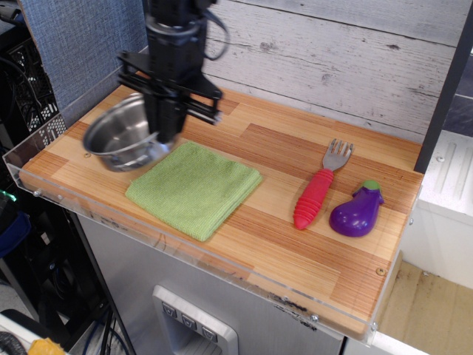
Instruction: Move the pan to the left front table corner
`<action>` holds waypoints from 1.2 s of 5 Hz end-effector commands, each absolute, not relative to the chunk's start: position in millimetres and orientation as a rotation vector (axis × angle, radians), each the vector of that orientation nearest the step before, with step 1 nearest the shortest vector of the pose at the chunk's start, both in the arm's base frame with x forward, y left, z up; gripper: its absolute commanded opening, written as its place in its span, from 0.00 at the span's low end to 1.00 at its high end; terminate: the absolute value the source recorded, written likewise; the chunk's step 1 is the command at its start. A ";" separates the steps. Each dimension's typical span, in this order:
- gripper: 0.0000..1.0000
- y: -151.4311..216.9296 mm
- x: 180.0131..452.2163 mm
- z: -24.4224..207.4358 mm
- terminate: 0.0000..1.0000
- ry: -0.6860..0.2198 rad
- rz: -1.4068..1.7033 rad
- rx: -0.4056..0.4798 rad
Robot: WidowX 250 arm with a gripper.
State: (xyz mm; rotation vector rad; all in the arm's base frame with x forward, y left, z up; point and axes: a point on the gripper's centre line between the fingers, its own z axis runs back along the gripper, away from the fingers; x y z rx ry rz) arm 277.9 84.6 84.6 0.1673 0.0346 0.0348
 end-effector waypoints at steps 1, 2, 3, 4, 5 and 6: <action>0.00 133.2 288.5 78.6 0.00 0.028 0.119 0.188; 0.00 155.4 297.0 75.3 0.00 0.039 0.165 0.196; 0.00 166.0 303.8 73.6 0.00 0.051 0.183 0.191; 0.00 170.5 303.2 69.2 0.00 0.062 0.187 0.200; 0.00 164.1 298.6 56.0 0.00 0.094 0.165 0.202; 0.00 148.4 295.7 38.7 0.00 0.135 0.131 0.195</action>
